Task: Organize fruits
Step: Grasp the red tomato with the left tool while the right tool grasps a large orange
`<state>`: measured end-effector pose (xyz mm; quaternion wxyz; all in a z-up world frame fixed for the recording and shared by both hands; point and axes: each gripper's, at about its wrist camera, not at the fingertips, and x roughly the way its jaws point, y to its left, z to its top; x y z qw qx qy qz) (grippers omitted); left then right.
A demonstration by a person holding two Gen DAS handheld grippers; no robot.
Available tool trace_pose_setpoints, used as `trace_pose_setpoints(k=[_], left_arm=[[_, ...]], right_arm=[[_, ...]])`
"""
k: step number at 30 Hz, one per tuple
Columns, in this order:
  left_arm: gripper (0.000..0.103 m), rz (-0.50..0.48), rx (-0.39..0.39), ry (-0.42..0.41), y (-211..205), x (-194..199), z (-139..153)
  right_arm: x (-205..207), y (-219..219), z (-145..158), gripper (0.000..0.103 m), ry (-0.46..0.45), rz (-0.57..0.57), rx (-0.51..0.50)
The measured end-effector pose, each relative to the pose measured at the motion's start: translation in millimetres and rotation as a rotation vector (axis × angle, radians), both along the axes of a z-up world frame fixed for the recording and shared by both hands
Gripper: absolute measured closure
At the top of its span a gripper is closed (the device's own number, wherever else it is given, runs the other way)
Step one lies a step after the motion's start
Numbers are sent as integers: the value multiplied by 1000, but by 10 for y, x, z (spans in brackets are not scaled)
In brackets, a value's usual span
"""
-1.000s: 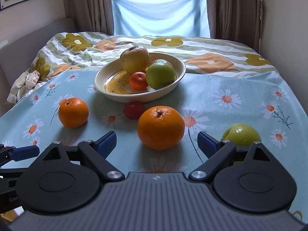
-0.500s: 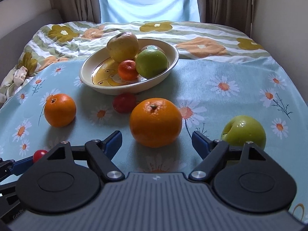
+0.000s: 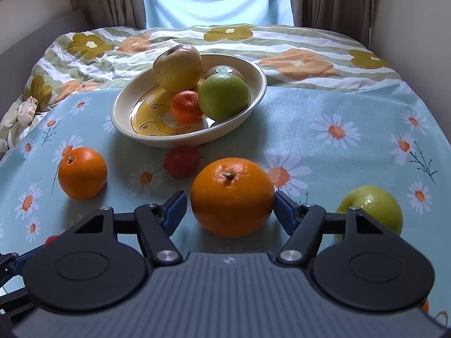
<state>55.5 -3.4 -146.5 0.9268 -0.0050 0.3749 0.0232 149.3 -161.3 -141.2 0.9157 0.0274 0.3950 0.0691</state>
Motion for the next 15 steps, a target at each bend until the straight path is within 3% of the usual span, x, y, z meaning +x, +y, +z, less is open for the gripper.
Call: trace_pose_setpoints(k=[3,15], left_arm=[[70,0,0,-1,3,-5,12],[70,-1,-8,-37,-4,-68,260]], right_arm=[[21,-8,6,26,-7,-1,-1],[-88,-88,225,27,-51,17,39]])
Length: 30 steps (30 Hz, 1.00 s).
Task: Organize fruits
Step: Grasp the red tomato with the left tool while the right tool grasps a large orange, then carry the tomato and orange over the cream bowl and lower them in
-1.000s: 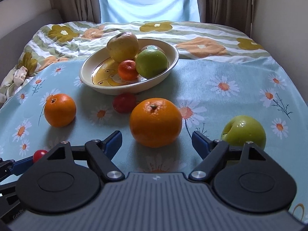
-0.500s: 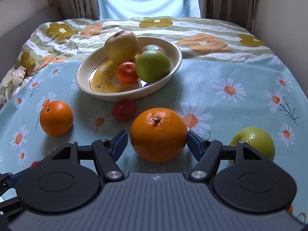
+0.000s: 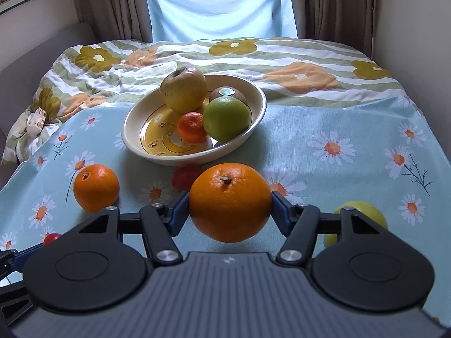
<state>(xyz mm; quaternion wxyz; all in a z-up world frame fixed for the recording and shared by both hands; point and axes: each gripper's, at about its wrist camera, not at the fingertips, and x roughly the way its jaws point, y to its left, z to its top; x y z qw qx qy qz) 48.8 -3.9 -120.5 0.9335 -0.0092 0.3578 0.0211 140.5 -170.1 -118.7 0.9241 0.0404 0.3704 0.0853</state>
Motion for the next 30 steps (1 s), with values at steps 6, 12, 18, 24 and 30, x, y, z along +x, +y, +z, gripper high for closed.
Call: trace_pose_setpoints(k=[6,12,18,24,30], left_arm=[[70,4,-4,-28,-1,-68,265],[70,19,-16,-51,28,-136,537],[70,13,2,-98,49,-122,868],[70,-24,-8,-109,165,45,1067],[70,-83,-5,-107,296,314,1116]], right_arm=[[-108,-10,261,27,-22,22,0],[-260,-29,554,27,-32,61,-12],[-372,-43,961,27,-67,87,-9],[-358,1,1173,27,-90,88,-8],[-260,99,1246,27,-87,50,3]])
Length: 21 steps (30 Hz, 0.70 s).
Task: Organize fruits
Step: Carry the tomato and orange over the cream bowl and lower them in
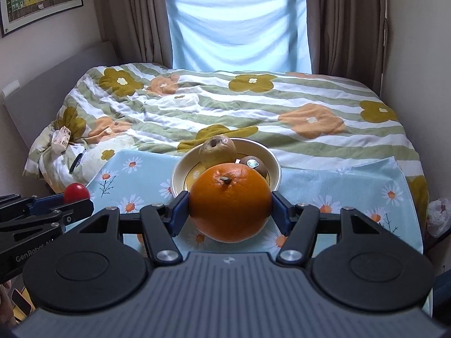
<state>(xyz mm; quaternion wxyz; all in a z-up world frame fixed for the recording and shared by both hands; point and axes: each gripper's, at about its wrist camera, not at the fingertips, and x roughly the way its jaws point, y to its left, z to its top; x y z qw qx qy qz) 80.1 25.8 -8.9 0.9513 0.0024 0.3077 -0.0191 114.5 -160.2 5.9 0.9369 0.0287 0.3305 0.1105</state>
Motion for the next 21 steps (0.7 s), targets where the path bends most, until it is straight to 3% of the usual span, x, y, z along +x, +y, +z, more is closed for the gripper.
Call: trace_pose_setpoints(k=[11,21], left_arm=[[70,-147,9,27,193,765,-27],[70,-271,62,110,143,1522,-399]], right_arm=[[423,269,-42,27,21,-116,21],[952,369,-238,27,49,-240,36]])
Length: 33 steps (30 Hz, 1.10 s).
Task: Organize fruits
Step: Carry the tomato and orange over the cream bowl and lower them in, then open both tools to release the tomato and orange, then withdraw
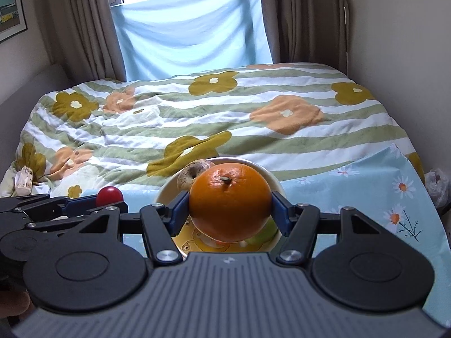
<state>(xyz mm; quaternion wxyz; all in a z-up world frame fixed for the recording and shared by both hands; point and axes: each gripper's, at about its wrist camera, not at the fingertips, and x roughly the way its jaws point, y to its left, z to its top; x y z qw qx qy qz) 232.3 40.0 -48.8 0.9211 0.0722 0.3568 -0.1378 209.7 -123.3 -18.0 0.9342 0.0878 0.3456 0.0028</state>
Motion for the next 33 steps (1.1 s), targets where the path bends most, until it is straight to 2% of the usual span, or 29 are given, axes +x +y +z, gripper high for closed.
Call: trace_pose_setpoints(k=[10,14,18,19,21,22,23,27,30,33], left_arm=[[69,-104,74,82,-209,486,-456],[69,-123,109,110,-266,581,-580],[68,-137,107,119,-247,605,-637],[61,-141,104,119,-254,606,-638],[39,-154,73,121,-237,599,-610],[22,-153,63,109,-225,587,-587],[14,-150,58,93,-207,569,-563],[14,-126,33,84,-96,525,-456],[9,-79,2,78,68,492,-372],[9,-30,-28,65,223,463,-298]], right_arm=[[227,-138,-234,27,45,-114,6],[255,-180,-314,27,59,-139,-6],[251,-205,-353,27,67,-154,-7],[251,-202,-358,27,69,-157,-9],[255,-200,-358,27,72,-162,-12],[254,-199,-358,27,73,-165,-14],[257,-200,-354,27,75,-166,-15],[274,-202,-349,27,75,-158,-22],[303,-178,-357,27,80,-145,-21],[324,-123,-375,27,84,-118,-24]])
